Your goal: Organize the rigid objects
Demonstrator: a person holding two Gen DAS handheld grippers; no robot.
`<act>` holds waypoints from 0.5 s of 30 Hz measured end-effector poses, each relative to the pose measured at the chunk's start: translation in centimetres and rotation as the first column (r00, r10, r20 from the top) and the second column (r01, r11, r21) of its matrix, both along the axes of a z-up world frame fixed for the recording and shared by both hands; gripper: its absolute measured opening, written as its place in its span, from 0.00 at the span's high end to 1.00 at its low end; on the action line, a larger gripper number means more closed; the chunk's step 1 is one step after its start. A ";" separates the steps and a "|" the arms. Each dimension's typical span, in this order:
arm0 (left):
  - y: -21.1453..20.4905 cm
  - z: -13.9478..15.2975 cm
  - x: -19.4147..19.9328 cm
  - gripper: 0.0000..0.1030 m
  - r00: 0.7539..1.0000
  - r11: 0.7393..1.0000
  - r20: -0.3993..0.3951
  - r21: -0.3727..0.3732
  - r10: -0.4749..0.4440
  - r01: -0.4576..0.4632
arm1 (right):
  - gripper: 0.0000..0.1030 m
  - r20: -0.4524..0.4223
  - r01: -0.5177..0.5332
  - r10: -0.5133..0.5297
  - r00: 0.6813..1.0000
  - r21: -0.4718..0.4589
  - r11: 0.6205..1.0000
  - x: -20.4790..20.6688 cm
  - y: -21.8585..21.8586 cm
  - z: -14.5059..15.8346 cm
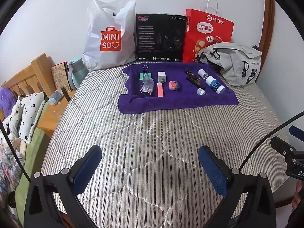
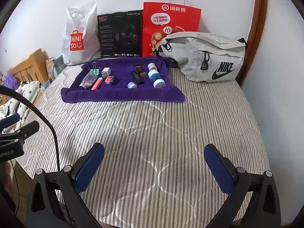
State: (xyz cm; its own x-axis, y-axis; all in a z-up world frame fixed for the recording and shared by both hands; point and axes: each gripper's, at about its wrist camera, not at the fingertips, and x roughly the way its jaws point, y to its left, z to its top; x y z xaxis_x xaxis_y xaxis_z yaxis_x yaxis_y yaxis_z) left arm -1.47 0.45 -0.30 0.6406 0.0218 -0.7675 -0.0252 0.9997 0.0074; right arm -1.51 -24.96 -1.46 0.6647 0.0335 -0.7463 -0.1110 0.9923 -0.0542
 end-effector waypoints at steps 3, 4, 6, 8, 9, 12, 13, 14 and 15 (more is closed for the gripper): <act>-0.1 0.0 0.0 0.00 1.000 1.000 0.000 -0.001 -0.001 0.001 | 0.00 -0.004 -0.003 0.003 1.000 0.007 1.000 0.1 0.0 -0.1; -0.1 0.0 0.0 0.00 1.000 1.000 0.000 -0.001 -0.003 0.003 | 0.00 -0.004 -0.002 0.002 1.000 0.010 1.000 0.1 0.0 -0.1; -0.1 0.1 0.0 0.00 1.000 1.000 0.000 -0.001 -0.004 0.004 | 0.00 -0.006 -0.006 0.006 1.000 0.016 1.000 0.1 0.0 -0.1; -0.1 0.1 0.0 0.00 1.000 1.000 -0.001 -0.006 -0.005 0.005 | 0.00 -0.005 -0.007 0.007 1.000 0.015 1.000 0.1 0.0 -0.1; -0.2 0.1 0.0 0.00 1.000 1.000 -0.001 -0.005 -0.006 0.006 | 0.00 -0.003 -0.006 0.006 1.000 0.013 1.000 0.1 0.0 0.0; -0.1 0.2 0.1 0.00 1.000 1.000 0.002 -0.003 -0.013 0.013 | 0.00 -0.002 -0.006 0.006 1.000 0.014 1.000 0.1 0.0 0.0; -0.1 0.2 0.0 0.00 1.000 1.000 0.003 -0.001 -0.012 0.012 | 0.00 -0.002 -0.006 0.006 1.000 0.013 1.000 0.1 0.0 0.0; -0.1 0.3 0.1 0.00 1.000 1.000 0.003 0.000 -0.013 0.013 | 0.00 -0.003 -0.005 0.005 1.000 0.014 1.000 0.1 0.0 0.0; -0.1 0.3 0.1 0.00 1.000 1.000 0.002 -0.001 -0.016 0.016 | 0.00 -0.004 -0.004 0.005 1.000 0.015 1.000 0.1 -0.1 0.0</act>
